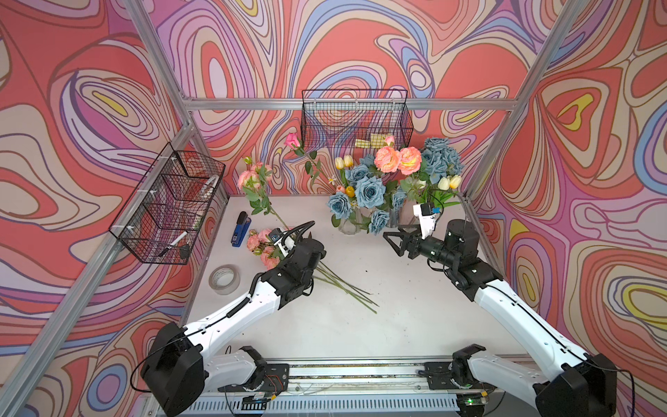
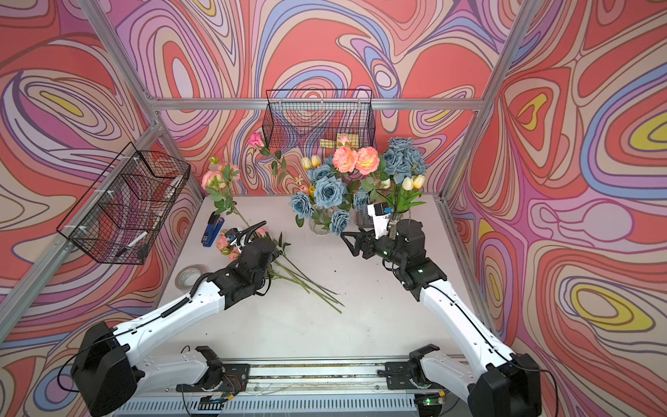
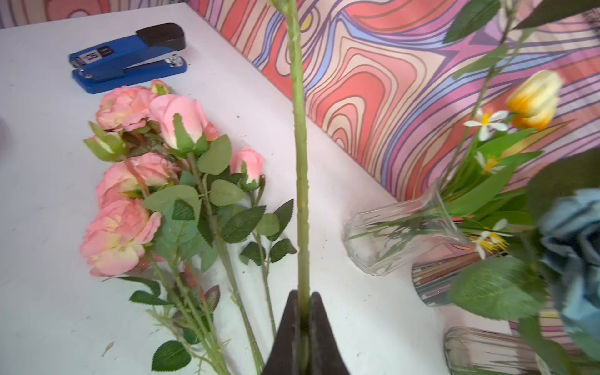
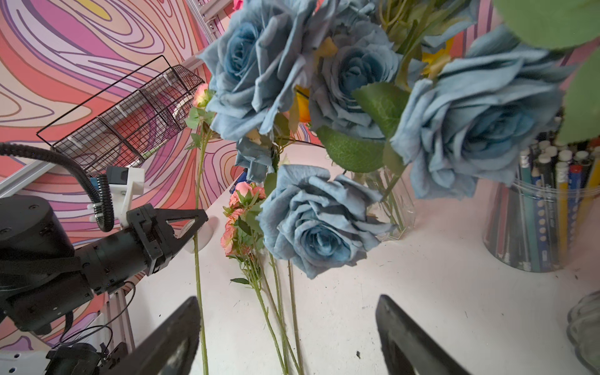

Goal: Pick out pink flowers from the vase
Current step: Place the flower at the center of the board.

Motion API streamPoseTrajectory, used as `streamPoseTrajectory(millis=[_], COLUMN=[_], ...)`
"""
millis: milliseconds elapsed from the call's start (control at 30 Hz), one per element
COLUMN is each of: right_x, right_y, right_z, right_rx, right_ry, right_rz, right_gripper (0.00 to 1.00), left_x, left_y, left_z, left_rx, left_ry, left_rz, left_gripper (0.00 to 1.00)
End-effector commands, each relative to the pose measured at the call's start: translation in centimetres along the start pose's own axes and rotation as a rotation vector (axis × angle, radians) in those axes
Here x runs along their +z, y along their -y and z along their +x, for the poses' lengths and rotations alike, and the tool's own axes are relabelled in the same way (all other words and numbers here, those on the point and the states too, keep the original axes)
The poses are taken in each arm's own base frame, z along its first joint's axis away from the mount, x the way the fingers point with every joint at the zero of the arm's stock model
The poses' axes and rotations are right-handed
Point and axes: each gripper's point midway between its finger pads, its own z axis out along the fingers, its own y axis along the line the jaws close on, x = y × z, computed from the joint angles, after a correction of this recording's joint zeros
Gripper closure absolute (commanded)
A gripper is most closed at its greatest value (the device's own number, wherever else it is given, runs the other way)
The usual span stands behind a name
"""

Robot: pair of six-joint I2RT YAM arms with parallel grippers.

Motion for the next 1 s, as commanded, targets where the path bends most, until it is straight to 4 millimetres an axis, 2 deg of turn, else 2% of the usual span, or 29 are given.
streamPoseTrajectory(millis=[0, 133, 267, 433, 567, 667, 767, 967], right_x=[-0.1, -0.1, -0.5, -2.6, -4.6, -6.2, -7.3, -7.3], right_y=[0.8, 1.8, 4.1, 9.7, 12.5, 13.7, 14.0, 13.7], right_z=[0.4, 0.9, 1.7, 3.4, 4.7, 5.0, 4.5, 3.3], right_rx=[-0.002, 0.008, 0.035, 0.087, 0.096, 0.093, 0.078, 0.024], right_ry=[-0.001, -0.010, -0.024, -0.033, -0.039, -0.010, 0.037, 0.102], right_rz=[0.048, 0.101, 0.228, 0.559, 0.741, 0.840, 0.884, 0.866], right_gripper=[0.15, 0.15, 0.16, 0.17, 0.17, 0.17, 0.17, 0.17], left_x=[-0.5, -0.5, -0.3, 0.2, 0.6, 0.8, 1.0, 1.2], left_y=[-2.6, -3.7, -3.8, -3.6, -3.6, -3.8, -4.2, -4.2], left_z=[-0.5, 0.0, 1.0, 2.1, 2.8, 4.2, 5.0, 6.2], left_rx=[-0.006, -0.012, -0.015, -0.005, 0.005, -0.001, -0.001, 0.003], left_ry=[0.026, 0.032, 0.018, 0.007, -0.001, -0.048, -0.065, -0.081], left_rz=[-0.183, -0.297, -0.346, -0.380, -0.414, -0.442, -0.472, -0.486], left_gripper=[1.00, 1.00, 1.00, 1.00, 1.00, 1.00, 1.00, 1.00])
